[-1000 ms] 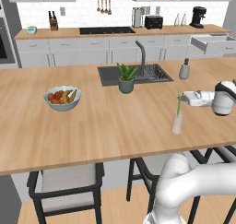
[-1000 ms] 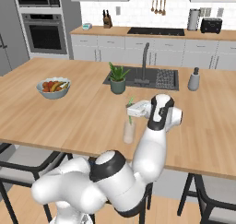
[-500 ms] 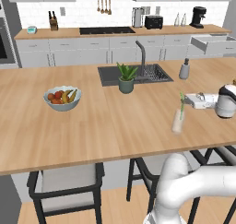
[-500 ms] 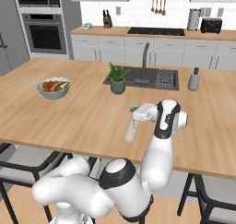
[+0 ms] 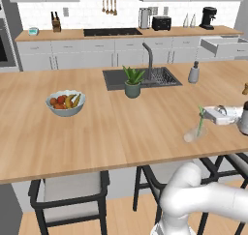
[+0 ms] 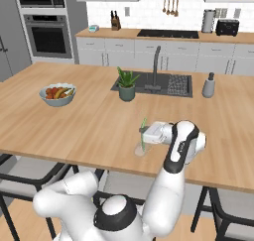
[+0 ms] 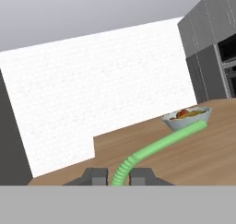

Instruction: Take a straw from the drawer in front and place it inside the glass cup on the dining counter.

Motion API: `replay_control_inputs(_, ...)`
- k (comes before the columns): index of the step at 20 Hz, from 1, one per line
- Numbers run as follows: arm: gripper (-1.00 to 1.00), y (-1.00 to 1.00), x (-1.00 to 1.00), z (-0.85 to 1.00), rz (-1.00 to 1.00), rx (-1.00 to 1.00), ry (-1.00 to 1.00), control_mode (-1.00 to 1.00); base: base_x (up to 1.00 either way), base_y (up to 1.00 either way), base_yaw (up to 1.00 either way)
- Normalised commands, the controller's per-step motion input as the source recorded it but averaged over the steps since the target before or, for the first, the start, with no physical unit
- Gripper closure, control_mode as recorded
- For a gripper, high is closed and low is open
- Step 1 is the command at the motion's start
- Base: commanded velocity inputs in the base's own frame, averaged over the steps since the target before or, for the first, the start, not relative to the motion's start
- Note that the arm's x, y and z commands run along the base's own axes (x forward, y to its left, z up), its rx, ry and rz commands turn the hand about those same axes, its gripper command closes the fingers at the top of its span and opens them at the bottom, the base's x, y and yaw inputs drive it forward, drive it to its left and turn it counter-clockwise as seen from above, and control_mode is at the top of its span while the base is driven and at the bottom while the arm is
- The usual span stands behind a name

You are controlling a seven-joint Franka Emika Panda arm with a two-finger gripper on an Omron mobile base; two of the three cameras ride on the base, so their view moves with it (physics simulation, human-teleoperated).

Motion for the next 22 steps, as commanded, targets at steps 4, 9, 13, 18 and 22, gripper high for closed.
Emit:
replay_control_inputs(4,1.0,0.15,0.21,-0.15,0.0,0.0,-0.01,-1.0,0.0,0.0,0.0)
replay_control_inputs(9,1.0,0.05,0.69,-0.11,0.0,0.0,-0.07,-1.0,0.0,0.0,0.0)
replay_control_inputs(13,1.0,0.0,0.44,-0.04,0.01,0.0,-0.08,-1.0,0.0,0.0,0.0)
replay_control_inputs(18,1.0,0.0,0.25,-0.23,0.01,0.0,-0.06,-1.0,0.0,0.0,0.0)
replay_control_inputs(22,1.0,-0.08,0.04,-0.14,0.0,-0.01,-0.07,-1.0,0.0,0.0,0.0)
